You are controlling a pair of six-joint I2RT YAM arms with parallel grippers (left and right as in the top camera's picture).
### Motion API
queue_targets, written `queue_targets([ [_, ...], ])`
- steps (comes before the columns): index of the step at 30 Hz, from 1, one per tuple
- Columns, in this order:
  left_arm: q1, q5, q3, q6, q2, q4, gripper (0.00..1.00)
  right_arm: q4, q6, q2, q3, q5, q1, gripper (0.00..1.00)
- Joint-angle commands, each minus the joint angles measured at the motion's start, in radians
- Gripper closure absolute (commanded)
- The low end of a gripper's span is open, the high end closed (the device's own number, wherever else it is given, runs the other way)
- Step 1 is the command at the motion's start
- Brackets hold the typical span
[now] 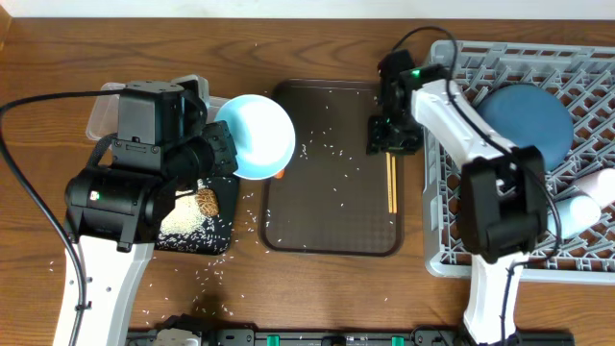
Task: Sort waste into correct bins and load items into the dishwasher rack
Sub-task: 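Grasp a wooden chopstick with the right gripper and drop it into the rack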
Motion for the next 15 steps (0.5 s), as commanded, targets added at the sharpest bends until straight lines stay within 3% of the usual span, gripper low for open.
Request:
queue_targets([
  [1, -0.001, 0.022, 0.018, 0.026, 0.0, 0.001, 0.94, 0.002, 0.019, 0.037, 0.001, 0.017, 0.013, 0.5],
  [10, -0.002, 0.022, 0.017, 0.026, 0.003, 0.002, 0.94, 0.003, 0.037, 0.06, 0.0, 0.121, 0.022, 0.5],
  [15, -0.001, 0.019, 0.017, 0.026, 0.003, 0.002, 0.94, 0.02, 0.032, 0.072, 0.0, 0.084, 0.033, 0.65],
])
